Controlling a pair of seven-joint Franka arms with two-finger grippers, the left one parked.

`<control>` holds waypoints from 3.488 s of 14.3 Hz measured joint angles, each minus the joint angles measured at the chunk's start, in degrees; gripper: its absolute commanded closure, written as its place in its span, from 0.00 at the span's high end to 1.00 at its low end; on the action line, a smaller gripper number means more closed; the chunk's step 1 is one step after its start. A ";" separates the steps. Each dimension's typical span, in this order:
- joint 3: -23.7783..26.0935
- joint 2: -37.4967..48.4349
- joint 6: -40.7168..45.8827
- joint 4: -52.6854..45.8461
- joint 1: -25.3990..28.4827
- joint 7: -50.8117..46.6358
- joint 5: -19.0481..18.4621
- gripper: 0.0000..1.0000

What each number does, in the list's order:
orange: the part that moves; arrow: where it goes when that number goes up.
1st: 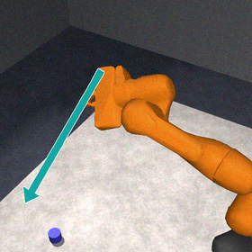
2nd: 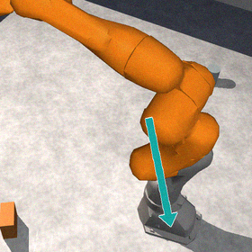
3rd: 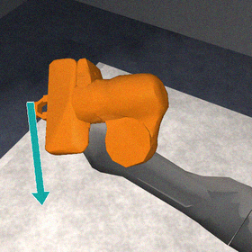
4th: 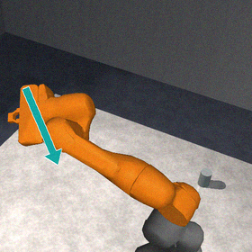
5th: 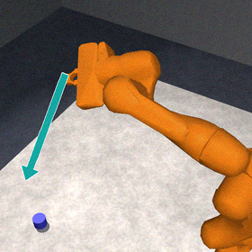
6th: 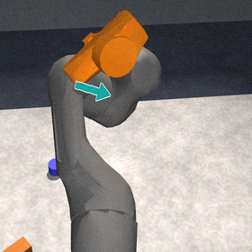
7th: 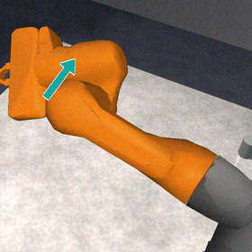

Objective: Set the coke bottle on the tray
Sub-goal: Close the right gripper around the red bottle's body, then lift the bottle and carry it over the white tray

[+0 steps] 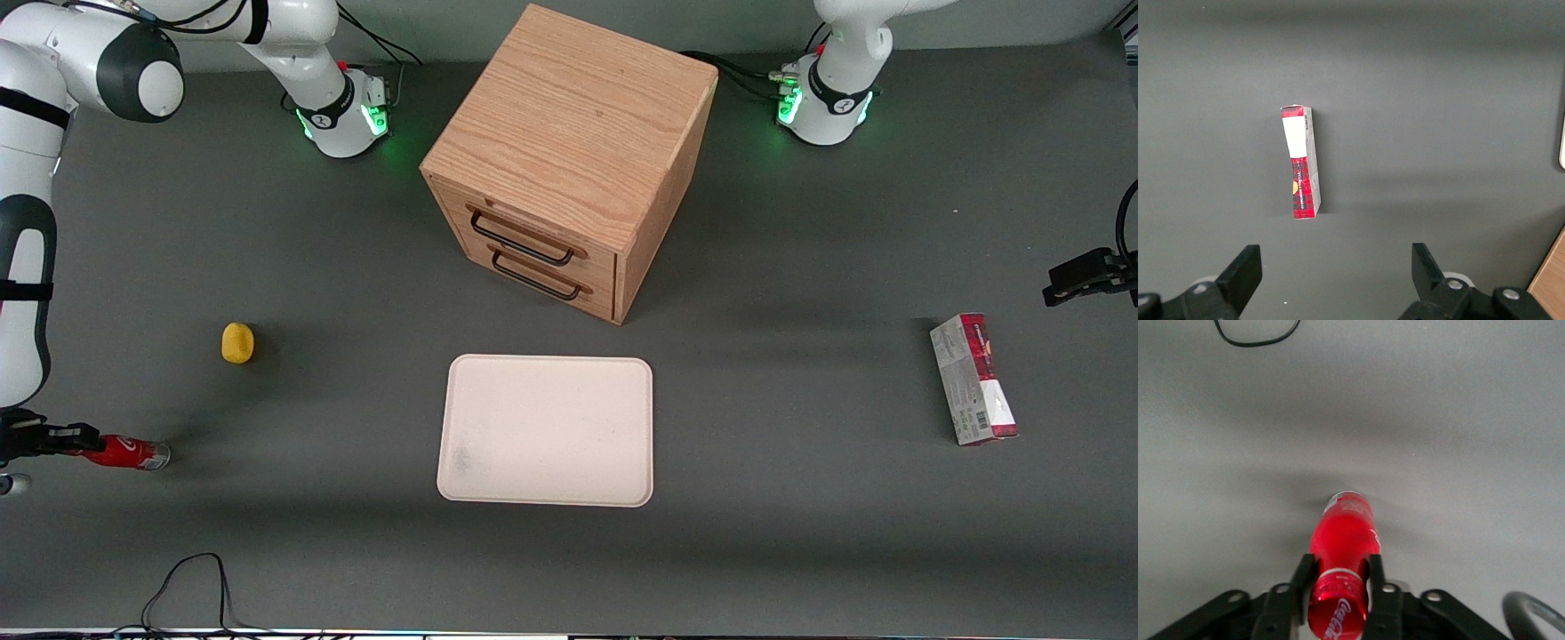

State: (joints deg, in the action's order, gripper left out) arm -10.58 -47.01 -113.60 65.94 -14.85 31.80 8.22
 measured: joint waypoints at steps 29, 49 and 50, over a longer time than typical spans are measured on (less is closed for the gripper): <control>1.52 26.81 35.24 -9.71 22.13 -14.40 -3.73 0.00; 2.81 5.12 16.69 -10.56 45.45 -40.82 -3.88 0.00; 2.81 3.26 15.18 -10.59 45.44 -40.82 -3.88 0.00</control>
State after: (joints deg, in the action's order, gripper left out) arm -7.77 -43.75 -98.42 55.35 30.59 -9.02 4.34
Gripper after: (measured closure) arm 0.661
